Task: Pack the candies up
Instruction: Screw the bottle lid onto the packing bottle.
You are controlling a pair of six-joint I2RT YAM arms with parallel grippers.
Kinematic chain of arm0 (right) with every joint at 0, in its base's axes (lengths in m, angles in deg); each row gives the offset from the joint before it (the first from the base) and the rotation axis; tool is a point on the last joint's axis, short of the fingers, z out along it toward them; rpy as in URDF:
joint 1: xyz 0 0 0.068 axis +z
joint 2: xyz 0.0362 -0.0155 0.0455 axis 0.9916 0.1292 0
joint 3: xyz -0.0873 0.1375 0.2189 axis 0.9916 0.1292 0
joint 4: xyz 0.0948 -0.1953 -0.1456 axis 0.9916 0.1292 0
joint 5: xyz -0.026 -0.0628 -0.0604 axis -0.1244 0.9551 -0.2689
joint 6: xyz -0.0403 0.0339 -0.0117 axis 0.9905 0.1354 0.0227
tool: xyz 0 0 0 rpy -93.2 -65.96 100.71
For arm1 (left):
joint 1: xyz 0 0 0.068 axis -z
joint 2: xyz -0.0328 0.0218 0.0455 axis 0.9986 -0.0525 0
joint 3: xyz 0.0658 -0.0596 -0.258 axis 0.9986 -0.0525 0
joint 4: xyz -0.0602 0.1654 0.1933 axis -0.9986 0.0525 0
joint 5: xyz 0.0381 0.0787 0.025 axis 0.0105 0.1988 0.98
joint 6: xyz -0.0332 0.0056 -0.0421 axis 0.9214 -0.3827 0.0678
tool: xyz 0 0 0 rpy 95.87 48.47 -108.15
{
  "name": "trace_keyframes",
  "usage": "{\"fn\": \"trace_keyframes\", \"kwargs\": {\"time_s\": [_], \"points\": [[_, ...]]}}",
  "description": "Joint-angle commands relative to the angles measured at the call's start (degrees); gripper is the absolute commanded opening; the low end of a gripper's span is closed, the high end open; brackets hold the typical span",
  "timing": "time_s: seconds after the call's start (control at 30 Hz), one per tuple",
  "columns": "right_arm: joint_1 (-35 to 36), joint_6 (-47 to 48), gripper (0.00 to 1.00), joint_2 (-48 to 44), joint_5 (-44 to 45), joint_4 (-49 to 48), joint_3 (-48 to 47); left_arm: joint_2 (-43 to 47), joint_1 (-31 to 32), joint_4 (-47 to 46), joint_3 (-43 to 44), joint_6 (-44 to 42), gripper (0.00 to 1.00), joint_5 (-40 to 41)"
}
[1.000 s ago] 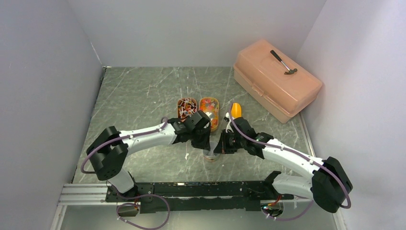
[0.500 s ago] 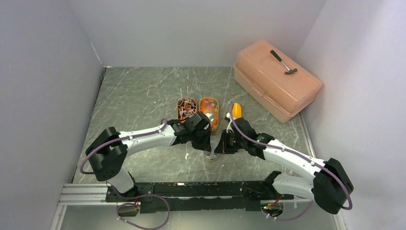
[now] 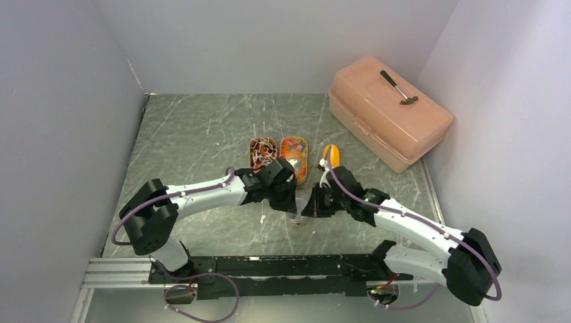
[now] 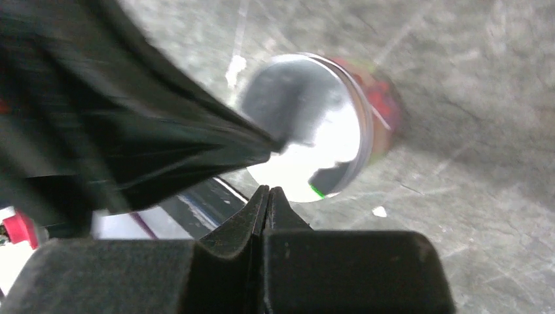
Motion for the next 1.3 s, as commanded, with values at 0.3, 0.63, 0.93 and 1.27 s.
{"fn": "trace_keyframes", "kwargs": {"time_s": [0.3, 0.63, 0.93, 1.27], "points": [[0.39, -1.98, 0.0, -0.56, 2.16, -0.34, 6.04, -0.41, 1.45, 2.7, -4.01, 0.49, 0.03, -0.52], [0.4, 0.62, 0.0, -3.13, 0.67, 4.94, -8.72, 4.4, 1.46, 7.22, 0.86, -0.89, 0.03, 0.87], [0.44, -1.83, 0.0, -0.37, 0.44, -1.96, 3.68, 4.11, 1.42, 1.66, -4.17, 1.55, 0.03, -1.31], [0.52, -1.31, 0.0, 3.15, 1.42, -3.77, 7.2, -0.36, 1.41, -1.65, -7.03, 2.3, 0.03, -3.17]]}}
